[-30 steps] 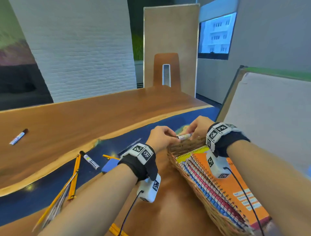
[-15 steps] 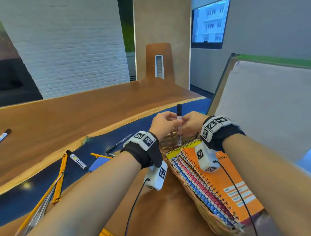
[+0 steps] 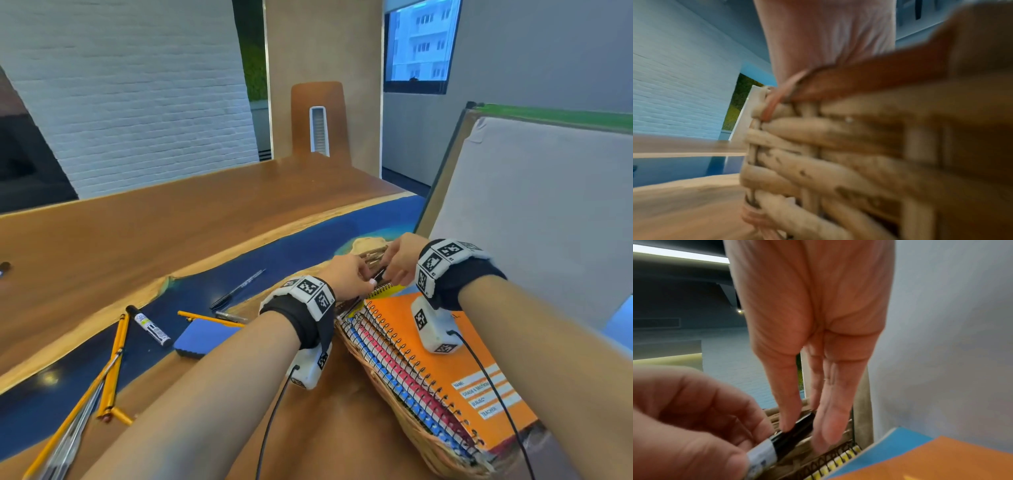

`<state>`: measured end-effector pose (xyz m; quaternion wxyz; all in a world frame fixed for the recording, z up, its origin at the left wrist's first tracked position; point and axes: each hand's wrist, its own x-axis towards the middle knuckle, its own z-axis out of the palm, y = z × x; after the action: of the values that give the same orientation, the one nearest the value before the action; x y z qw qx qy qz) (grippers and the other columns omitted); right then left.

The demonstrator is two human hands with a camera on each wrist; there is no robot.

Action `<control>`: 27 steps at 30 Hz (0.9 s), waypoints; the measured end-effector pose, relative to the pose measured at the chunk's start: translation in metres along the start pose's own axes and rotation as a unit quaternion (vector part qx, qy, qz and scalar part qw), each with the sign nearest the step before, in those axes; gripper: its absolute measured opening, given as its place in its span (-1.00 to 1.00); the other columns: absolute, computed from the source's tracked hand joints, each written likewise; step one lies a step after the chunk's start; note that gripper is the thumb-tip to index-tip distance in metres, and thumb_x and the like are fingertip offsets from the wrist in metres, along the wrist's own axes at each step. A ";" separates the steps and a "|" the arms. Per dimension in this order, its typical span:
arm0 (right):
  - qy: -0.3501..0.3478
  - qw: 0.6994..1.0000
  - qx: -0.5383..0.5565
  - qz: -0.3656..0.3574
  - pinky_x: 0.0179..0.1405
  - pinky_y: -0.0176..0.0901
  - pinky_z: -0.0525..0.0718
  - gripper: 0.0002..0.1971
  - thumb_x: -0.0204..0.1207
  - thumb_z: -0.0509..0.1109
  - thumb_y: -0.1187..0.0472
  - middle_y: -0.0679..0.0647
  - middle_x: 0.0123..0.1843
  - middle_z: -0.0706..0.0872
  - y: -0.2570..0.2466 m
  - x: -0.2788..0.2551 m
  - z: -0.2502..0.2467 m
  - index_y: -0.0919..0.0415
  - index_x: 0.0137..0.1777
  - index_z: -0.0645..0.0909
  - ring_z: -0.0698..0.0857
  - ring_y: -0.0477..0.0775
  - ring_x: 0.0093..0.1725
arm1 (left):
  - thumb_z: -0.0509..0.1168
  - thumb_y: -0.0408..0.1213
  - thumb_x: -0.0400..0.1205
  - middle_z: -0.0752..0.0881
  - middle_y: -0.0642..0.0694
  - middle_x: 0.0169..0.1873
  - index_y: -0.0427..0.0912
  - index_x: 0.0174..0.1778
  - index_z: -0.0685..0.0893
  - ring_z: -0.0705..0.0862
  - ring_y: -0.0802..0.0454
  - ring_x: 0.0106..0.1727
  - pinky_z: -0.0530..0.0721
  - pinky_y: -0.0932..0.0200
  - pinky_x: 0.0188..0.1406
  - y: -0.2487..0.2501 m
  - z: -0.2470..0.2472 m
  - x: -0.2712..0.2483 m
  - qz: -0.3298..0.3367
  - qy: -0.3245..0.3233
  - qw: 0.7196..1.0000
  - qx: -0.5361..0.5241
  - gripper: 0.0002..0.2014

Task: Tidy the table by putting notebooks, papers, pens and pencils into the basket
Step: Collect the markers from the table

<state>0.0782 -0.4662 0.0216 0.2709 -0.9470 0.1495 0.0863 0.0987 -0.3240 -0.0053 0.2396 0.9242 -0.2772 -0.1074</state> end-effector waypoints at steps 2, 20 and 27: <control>0.009 1.000 -0.023 0.002 0.18 0.12 0.70 -0.67 0.33 0.56 0.27 0.25 0.07 0.77 0.001 0.003 0.003 0.32 0.10 0.70 0.74 0.23 0.10 | 0.38 -0.13 0.59 0.74 -0.09 0.04 -0.17 0.11 0.73 0.63 0.08 -0.05 0.54 0.34 -0.25 0.000 0.001 -0.001 0.006 -0.007 1.000 -0.003 -0.75; 0.033 0.992 -0.061 -0.102 -0.36 -0.25 0.60 -0.81 0.48 0.40 0.30 0.23 -0.05 0.80 -0.072 -0.009 0.011 0.35 0.00 0.77 0.72 0.12 -0.13 | 0.28 -0.38 0.60 0.78 -0.13 -0.13 -0.30 -0.10 0.78 0.63 0.08 -0.16 0.50 0.28 -0.15 -0.057 -0.064 -0.058 0.000 0.197 0.979 -0.059 -0.84; -0.051 0.975 -0.032 -0.213 -0.29 -0.20 0.65 -0.76 0.55 0.29 0.30 0.23 -0.23 0.75 -0.151 -0.022 0.064 0.44 0.05 0.72 0.75 0.14 -0.14 | 0.20 -0.42 0.59 0.39 -0.09 -0.54 -0.20 -0.50 0.32 0.36 0.00 -0.52 0.30 0.23 -0.61 -0.168 -0.096 -0.109 -0.322 0.219 0.919 0.059 -0.67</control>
<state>0.1022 -0.3040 0.0466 0.2596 -0.9596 -0.0730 0.0799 0.1181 -0.1022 0.0005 0.1921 0.9764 0.0890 0.0432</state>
